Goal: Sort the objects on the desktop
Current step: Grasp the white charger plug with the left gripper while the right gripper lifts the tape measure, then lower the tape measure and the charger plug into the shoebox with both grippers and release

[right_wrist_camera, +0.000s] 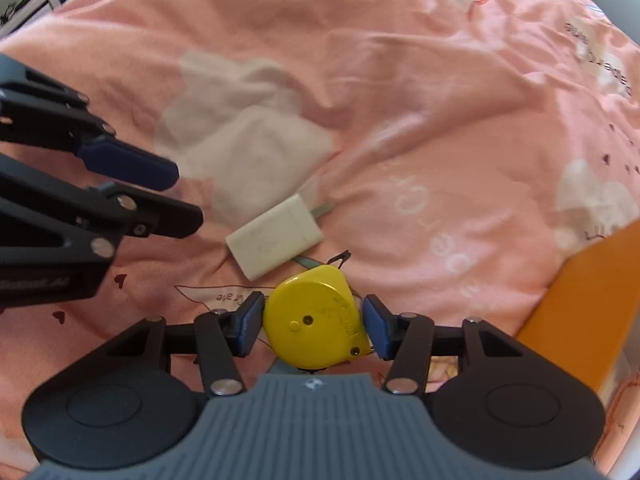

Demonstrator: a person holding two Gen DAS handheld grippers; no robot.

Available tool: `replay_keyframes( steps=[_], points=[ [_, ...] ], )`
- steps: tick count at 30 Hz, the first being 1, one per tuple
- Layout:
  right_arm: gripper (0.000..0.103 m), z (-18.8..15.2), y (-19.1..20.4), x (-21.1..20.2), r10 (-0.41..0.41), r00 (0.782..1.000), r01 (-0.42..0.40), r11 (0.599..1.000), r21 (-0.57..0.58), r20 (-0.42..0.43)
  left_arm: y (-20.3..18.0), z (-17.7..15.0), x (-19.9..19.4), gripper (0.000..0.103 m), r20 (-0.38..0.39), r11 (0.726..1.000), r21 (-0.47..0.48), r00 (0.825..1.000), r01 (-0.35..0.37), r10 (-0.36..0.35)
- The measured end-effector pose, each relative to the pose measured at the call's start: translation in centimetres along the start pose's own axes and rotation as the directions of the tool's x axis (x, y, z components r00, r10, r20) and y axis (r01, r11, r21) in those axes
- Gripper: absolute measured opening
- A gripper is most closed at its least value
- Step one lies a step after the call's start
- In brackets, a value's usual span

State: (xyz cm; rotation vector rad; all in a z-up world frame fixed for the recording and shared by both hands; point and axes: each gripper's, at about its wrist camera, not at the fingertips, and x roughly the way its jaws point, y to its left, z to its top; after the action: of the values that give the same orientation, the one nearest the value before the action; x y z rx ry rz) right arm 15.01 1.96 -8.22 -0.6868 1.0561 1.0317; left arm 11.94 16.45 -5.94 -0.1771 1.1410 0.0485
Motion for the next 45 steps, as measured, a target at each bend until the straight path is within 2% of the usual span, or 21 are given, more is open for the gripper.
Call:
replay_keyframes(
  steps=[2, 4, 6, 12, 18, 23, 28, 33, 38, 42, 45],
  points=[
    [0.056, -0.6, -0.9, -1.5, 0.016, 0.999, -0.017, 0.999, 0.038, 0.041, -0.6, 0.2, 0.4, 0.043, 0.013, 1.000, 0.019, 1.000, -0.009, 0.009],
    [0.056, -0.8, -1.4, -2.9, 0.013, 0.997, -0.018, 0.997, 0.069, 0.078, -1.6, 0.3, 0.9, 0.046, 0.028, 0.996, 0.058, 0.998, -0.062, 0.060],
    [0.056, 0.0, -1.7, -3.8, 0.001, 0.993, -0.013, 0.994, 0.105, 0.114, -2.4, 0.4, 1.5, 0.047, 0.023, 0.992, 0.097, 0.997, -0.075, 0.073],
    [0.056, -0.6, -3.5, -8.0, -0.003, 0.972, -0.039, 0.984, 0.176, 0.233, -3.4, 1.0, 3.1, 0.047, -0.010, 0.992, 0.119, 0.999, -0.034, 0.035],
    [0.056, -1.9, -5.1, -11.1, -0.062, 0.952, -0.007, 0.975, 0.221, 0.300, -4.4, 1.3, 5.4, 0.046, -0.051, 0.990, 0.119, 0.995, -0.079, 0.086],
    [0.056, -3.5, -6.7, -12.1, -0.132, 0.947, 0.051, 0.962, 0.266, 0.294, -4.8, 1.4, 6.6, 0.039, -0.062, 0.983, 0.134, 0.989, -0.126, 0.135],
    [0.056, -5.5, -8.8, -13.1, -0.199, 0.939, 0.097, 0.937, 0.337, 0.281, -5.0, 1.3, 7.0, 0.038, -0.056, 0.979, 0.147, 0.987, -0.143, 0.152],
    [0.056, -8.0, -11.0, -13.8, -0.276, 0.933, 0.165, 0.899, 0.405, 0.232, -5.0, 1.1, 6.8, 0.038, -0.041, 0.981, 0.118, 0.986, -0.155, 0.161],
    [0.056, -10.5, -12.9, -13.9, -0.312, 0.929, 0.193, 0.866, 0.460, 0.198, -4.7, 1.4, 5.2, 0.038, -0.017, 0.989, 0.062, 0.991, -0.134, 0.135],
    [0.056, -11.2, -14.0, -13.8, -0.318, 0.928, 0.201, 0.866, 0.457, 0.193, -5.5, 2.0, 2.1, 0.038, 0.045, 0.995, 0.039, 0.995, -0.087, 0.085],
    [0.056, -10.9, -14.8, -13.9, -0.307, 0.928, 0.190, 0.875, 0.445, 0.209, -6.8, 3.1, -0.7, 0.038, 0.107, 0.998, 0.056, 0.994, -0.035, 0.029]
  ],
)
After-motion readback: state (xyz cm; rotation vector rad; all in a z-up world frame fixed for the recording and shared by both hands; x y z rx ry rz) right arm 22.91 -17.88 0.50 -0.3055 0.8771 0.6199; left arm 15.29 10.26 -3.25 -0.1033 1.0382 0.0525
